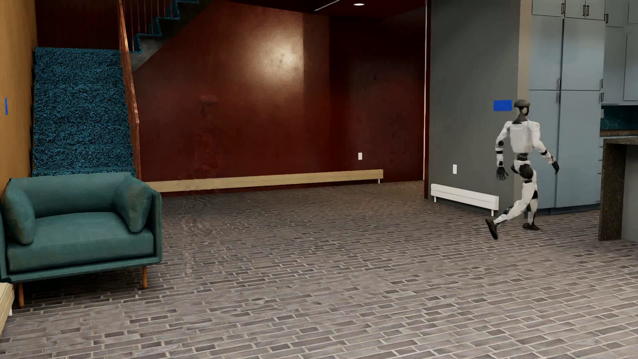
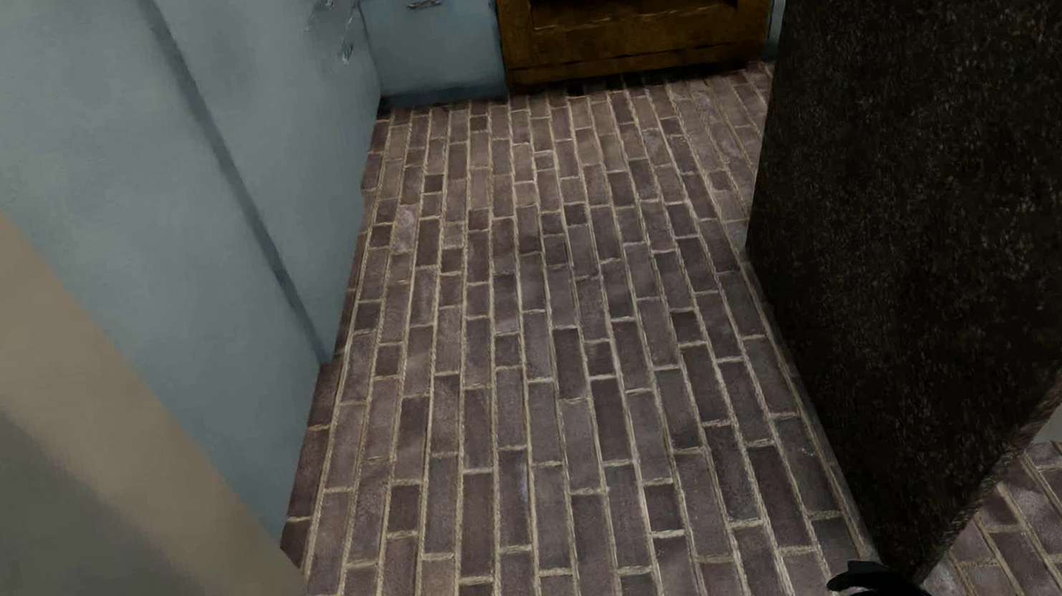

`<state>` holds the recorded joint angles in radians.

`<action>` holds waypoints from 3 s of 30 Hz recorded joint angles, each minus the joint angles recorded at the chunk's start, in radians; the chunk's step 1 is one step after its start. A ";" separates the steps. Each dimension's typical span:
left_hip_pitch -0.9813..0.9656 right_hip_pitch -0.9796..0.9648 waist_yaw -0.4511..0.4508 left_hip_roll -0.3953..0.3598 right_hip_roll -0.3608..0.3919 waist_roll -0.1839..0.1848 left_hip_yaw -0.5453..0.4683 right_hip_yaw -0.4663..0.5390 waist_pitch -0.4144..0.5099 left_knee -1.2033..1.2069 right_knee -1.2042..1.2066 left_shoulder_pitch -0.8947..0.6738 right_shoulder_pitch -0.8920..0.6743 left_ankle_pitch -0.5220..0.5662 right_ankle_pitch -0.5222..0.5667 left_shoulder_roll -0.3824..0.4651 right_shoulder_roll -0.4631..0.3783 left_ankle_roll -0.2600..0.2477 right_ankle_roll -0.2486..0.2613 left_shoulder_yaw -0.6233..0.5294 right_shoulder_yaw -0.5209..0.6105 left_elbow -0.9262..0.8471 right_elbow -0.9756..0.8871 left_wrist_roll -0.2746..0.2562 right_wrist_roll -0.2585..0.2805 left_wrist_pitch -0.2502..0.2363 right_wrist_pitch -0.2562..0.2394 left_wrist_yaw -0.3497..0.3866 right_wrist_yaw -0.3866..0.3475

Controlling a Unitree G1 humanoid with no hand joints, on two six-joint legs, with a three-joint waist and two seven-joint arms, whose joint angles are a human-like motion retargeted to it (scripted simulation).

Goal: Walk towards the armchair

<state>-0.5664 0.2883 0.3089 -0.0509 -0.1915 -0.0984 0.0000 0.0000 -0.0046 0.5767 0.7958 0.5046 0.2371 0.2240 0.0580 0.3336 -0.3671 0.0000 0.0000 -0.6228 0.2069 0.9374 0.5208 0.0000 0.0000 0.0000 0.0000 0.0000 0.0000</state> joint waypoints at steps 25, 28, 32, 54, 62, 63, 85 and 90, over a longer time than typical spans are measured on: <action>0.529 -0.512 -0.474 0.132 -0.034 0.032 0.000 0.000 0.043 0.298 -0.015 -0.129 0.159 0.287 -0.262 0.035 -0.025 0.000 0.000 0.160 0.156 -0.035 0.219 0.000 0.000 0.000 0.000 0.000 0.000; 0.518 -0.446 -0.453 0.155 -0.022 0.053 0.000 0.000 0.033 0.229 -0.028 -0.091 0.155 0.300 -0.306 0.066 -0.047 0.000 0.000 0.202 -0.057 -0.049 0.197 0.000 0.000 0.000 0.000 0.000 0.000; 0.479 -0.409 -0.430 0.175 -0.025 0.071 0.000 0.000 0.026 0.155 -0.021 -0.096 0.132 0.272 -0.357 0.100 -0.076 0.000 0.000 0.219 -0.164 -0.086 0.251 0.000 0.000 0.000 0.000 0.000 0.000; 0.105 -0.256 -0.254 0.182 -0.083 0.053 0.000 0.000 0.104 0.175 -0.108 -0.052 0.061 0.003 -0.379 0.008 -0.068 0.000 0.000 0.128 0.055 -0.074 -0.058 0.000 0.000 0.000 0.000 0.000 0.000; 0.138 -0.297 -0.259 0.009 -0.111 0.038 0.000 0.000 0.105 0.312 0.300 -0.115 0.153 -0.133 -0.284 0.020 -0.023 0.000 0.000 0.160 0.055 -0.060 0.200 0.000 0.000 0.000 0.000 0.000 0.000; 0.180 -0.380 -0.316 -0.035 -0.071 0.033 0.000 0.000 0.103 0.271 0.390 -0.150 0.169 -0.197 -0.298 0.035 -0.017 0.000 0.000 0.185 0.073 -0.086 0.237 0.000 0.000 0.000 0.000 0.000 0.000; 0.189 -0.180 -0.221 -0.035 0.168 0.040 0.000 0.000 0.125 0.232 -0.227 -0.080 0.032 0.032 -0.353 0.074 -0.020 0.000 0.000 -0.100 0.095 -0.086 0.050 0.000 0.000 0.000 0.000 0.000 0.000; -0.014 0.135 0.040 0.014 0.040 0.015 0.000 0.000 0.115 -0.086 -0.267 0.030 -0.123 -0.457 -0.360 0.108 -0.082 0.000 0.000 -0.142 -0.041 -0.034 -0.094 0.000 0.000 0.000 0.000 0.000 0.000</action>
<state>-0.5803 0.4229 0.3490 -0.0372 -0.1515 -0.0833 0.0000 0.0000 0.1101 0.4904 0.5289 0.5348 0.1145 -0.2334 -0.3022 0.4419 -0.4487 0.0000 0.0000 -0.7646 0.1660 0.9031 0.4273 0.0000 0.0000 0.0000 0.0000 0.0000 0.0000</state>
